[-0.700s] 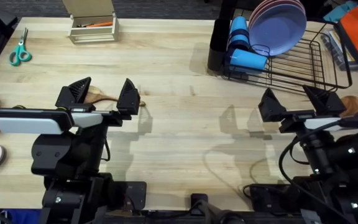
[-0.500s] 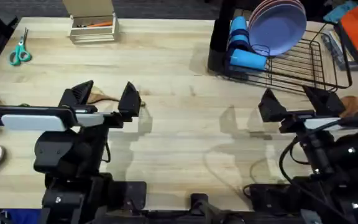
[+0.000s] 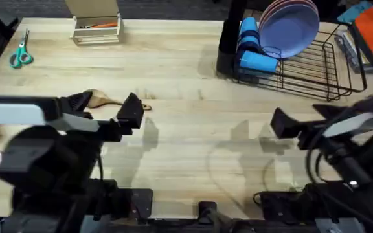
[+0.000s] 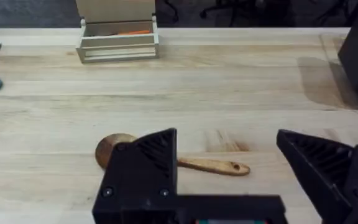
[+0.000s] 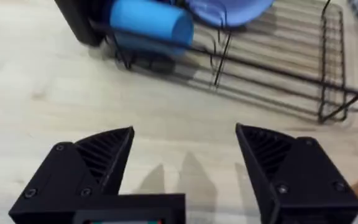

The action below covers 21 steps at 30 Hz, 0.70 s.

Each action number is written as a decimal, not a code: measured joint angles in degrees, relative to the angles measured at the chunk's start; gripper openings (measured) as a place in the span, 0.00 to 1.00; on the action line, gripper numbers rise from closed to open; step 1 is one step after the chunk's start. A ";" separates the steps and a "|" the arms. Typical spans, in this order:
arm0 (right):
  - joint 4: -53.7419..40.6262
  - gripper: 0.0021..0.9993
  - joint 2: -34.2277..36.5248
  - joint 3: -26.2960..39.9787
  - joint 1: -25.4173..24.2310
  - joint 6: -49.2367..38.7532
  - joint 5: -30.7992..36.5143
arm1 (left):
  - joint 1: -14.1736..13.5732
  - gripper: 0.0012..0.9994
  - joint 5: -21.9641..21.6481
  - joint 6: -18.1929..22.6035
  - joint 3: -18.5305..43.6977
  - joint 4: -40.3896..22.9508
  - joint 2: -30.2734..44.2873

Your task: Pick up the spoon on the table one by one and put them onto the rack

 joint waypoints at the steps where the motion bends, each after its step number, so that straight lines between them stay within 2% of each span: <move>1: -1.14 0.99 4.16 5.54 0.00 0.00 0.00 | 0.00 0.99 0.00 0.00 5.82 -4.93 3.43; 2: -1.82 0.99 5.90 7.51 0.00 0.00 0.00 | 0.00 0.99 0.00 0.00 7.21 -5.91 4.59; 4: -6.45 0.99 18.36 18.54 0.00 0.00 0.00 | 0.00 0.99 0.02 0.00 16.88 -9.77 14.89; 5: -7.22 0.99 20.54 20.31 0.00 0.00 0.00 | 0.00 0.99 0.00 0.00 18.18 -9.80 16.32; 14: -12.57 0.99 36.58 34.96 0.00 0.00 -0.37 | 0.00 0.99 0.00 -0.07 29.62 -10.19 27.74; 21: -19.07 0.99 45.01 46.10 0.00 0.00 -0.42 | 0.00 0.99 0.42 -0.65 40.42 -15.66 38.31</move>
